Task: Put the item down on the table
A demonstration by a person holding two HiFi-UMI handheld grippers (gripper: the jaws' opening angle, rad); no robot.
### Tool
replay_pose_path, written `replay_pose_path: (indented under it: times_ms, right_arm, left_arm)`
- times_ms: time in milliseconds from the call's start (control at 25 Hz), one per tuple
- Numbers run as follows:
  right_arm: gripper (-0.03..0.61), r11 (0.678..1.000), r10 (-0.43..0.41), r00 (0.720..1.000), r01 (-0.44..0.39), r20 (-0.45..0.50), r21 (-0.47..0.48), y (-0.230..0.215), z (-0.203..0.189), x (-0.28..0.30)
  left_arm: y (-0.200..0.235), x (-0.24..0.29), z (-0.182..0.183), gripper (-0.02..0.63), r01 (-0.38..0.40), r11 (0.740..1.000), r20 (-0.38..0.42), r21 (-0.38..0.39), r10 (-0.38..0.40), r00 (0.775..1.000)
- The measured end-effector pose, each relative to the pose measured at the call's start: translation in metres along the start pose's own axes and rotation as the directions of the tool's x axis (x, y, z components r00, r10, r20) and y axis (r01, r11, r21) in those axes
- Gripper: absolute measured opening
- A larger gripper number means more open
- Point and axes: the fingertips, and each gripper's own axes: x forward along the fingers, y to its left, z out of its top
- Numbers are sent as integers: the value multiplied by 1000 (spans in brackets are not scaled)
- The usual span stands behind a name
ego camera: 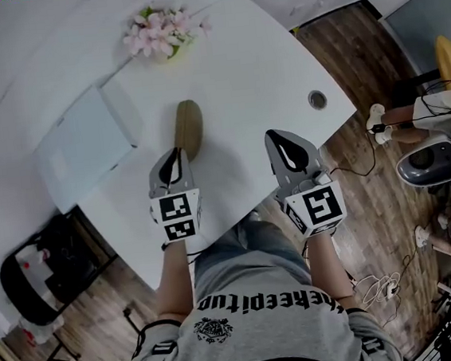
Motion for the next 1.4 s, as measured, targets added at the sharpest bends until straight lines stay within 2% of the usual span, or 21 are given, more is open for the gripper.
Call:
replay_pose_path:
  times_ms: [40, 280, 600, 1000, 1400]
  right_arm:
    - [0, 1000, 3, 1000, -3, 4, -2, 1, 1, -2]
    - [0, 1000, 28, 999, -28, 19, -12, 5, 5, -11]
    - [0, 997, 70, 997, -69, 42, -29, 16, 9, -25]
    - [0, 994, 100, 991, -96, 91, -54, 24, 21, -45]
    - [0, 990, 126, 985, -117, 119, -77, 31, 29, -66]
  left_arm:
    - [0, -4, 2, 14, -7, 1000, 8, -10, 7, 1000]
    - [-2, -27, 14, 14, -15, 998, 58, -65, 19, 998]
    - [-6, -65, 34, 14, -51, 996, 133, -74, 61, 989]
    - [-16, -109, 57, 15, -81, 993, 238, -87, 100, 966]
    - [-26, -147, 73, 15, -110, 988, 310, -106, 138, 941]
